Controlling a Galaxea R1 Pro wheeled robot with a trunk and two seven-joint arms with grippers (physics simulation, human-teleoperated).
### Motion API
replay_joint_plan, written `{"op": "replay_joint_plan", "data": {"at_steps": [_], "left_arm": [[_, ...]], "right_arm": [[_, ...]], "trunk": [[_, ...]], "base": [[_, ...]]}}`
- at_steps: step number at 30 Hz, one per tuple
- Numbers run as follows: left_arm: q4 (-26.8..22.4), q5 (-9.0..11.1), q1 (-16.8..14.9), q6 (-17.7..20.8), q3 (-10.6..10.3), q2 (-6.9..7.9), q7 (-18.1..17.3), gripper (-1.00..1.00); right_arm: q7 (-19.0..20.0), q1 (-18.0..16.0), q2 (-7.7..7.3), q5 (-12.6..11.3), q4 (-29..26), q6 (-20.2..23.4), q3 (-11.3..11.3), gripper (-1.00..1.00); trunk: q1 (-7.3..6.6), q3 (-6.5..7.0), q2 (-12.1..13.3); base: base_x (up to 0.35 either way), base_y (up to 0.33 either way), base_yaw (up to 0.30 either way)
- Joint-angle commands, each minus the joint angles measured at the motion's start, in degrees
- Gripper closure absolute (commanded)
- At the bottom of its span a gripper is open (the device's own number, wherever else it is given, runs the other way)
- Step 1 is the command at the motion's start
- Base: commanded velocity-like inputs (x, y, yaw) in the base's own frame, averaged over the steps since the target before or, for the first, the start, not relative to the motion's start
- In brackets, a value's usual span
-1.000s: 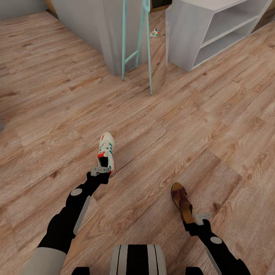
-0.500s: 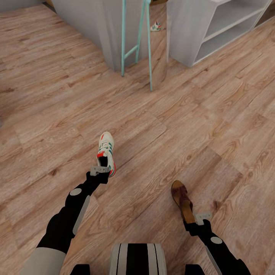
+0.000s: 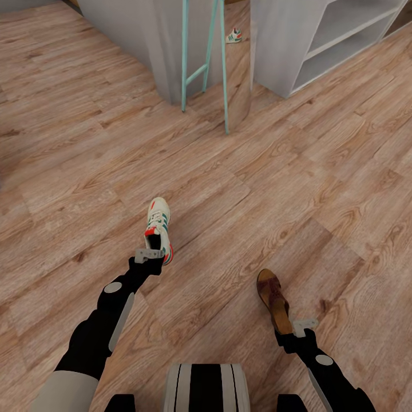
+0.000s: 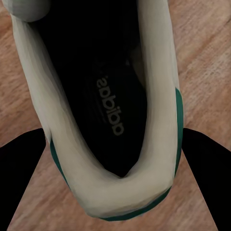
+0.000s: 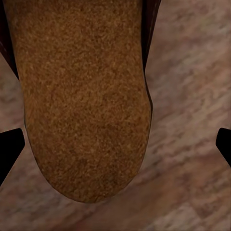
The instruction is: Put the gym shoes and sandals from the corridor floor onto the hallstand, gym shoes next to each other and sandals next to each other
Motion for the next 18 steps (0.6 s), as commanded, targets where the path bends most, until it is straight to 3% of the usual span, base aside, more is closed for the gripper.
{"op": "replay_joint_plan", "data": {"at_steps": [1,18], "left_arm": [[-0.08,0.09,-0.01,0.32,0.06,-0.03,-0.14,1.0],[0.18,-0.07,-0.01,0.24,0.06,-0.06,-0.07,1.0]], "right_arm": [[0.44,0.0,0.04,0.6,-0.1,0.18,-0.3,-1.0],[0.44,0.0,0.04,0.6,-0.1,0.18,-0.3,-1.0]], "trunk": [[-0.01,-0.03,-0.01],[-0.01,-0.04,-0.01]], "base": [[0.0,0.0,0.0],[0.014,0.012,0.0]]}}
